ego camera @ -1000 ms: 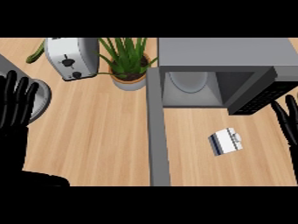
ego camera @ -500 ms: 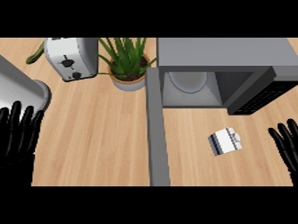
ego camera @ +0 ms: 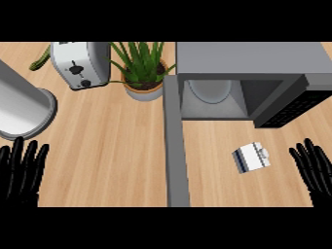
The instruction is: Pick up the milk, place it into the microwave and close the microwave
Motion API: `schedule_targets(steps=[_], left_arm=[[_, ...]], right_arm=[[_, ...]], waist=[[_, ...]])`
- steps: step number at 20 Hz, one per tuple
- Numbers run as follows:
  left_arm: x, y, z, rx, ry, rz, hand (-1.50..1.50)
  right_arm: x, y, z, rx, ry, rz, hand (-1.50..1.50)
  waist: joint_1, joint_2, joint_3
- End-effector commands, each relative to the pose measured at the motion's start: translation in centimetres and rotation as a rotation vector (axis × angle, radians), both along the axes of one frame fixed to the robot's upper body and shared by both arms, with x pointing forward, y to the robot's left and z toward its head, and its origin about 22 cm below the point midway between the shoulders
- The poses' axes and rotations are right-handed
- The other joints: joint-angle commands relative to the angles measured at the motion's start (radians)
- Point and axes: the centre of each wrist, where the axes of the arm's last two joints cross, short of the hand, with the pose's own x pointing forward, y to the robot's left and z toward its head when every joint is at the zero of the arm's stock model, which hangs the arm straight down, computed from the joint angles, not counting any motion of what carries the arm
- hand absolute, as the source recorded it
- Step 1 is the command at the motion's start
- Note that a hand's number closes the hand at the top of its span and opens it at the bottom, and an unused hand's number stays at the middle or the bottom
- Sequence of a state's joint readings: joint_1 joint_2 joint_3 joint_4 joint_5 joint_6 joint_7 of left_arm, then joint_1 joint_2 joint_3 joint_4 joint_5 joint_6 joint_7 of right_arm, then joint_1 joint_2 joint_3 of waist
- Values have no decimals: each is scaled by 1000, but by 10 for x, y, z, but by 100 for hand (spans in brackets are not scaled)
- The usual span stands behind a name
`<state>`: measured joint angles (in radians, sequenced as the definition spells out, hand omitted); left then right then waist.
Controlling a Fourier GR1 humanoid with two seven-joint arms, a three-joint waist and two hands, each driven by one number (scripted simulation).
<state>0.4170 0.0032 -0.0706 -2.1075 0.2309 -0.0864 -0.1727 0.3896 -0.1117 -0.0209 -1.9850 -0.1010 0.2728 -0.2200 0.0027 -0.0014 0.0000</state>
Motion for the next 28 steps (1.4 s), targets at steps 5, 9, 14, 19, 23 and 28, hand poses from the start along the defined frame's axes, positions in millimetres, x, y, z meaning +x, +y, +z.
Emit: schedule_targets(steps=[5, 9, 14, 19, 23, 28], left_arm=[[-20, 6, -12, 6, 1, -4, -150], [-47, 17, -20, 6, 3, 4, -150], [-41, -4, -18, -3, -15, 5, -150], [-41, 1, -10, -2, -8, 13, -150], [-52, 18, -30, 3, 12, 15, -150], [-59, 3, -15, 5, -2, 1, -150]], right_arm=[[29, -2, -37, 19, 39, -48, -150], [16, 7, -71, -7, 45, -103, -150], [37, -18, -109, -15, 82, -191, -150], [35, -26, -147, -48, 82, -223, -150], [48, -30, -168, -59, 79, -203, -150], [43, -35, -185, -55, 60, -196, -150]], waist=[[4, 1, 0], [6, 0, 0], [7, 1, 1], [6, 2, 1], [9, 2, 1], [8, 2, 1]])
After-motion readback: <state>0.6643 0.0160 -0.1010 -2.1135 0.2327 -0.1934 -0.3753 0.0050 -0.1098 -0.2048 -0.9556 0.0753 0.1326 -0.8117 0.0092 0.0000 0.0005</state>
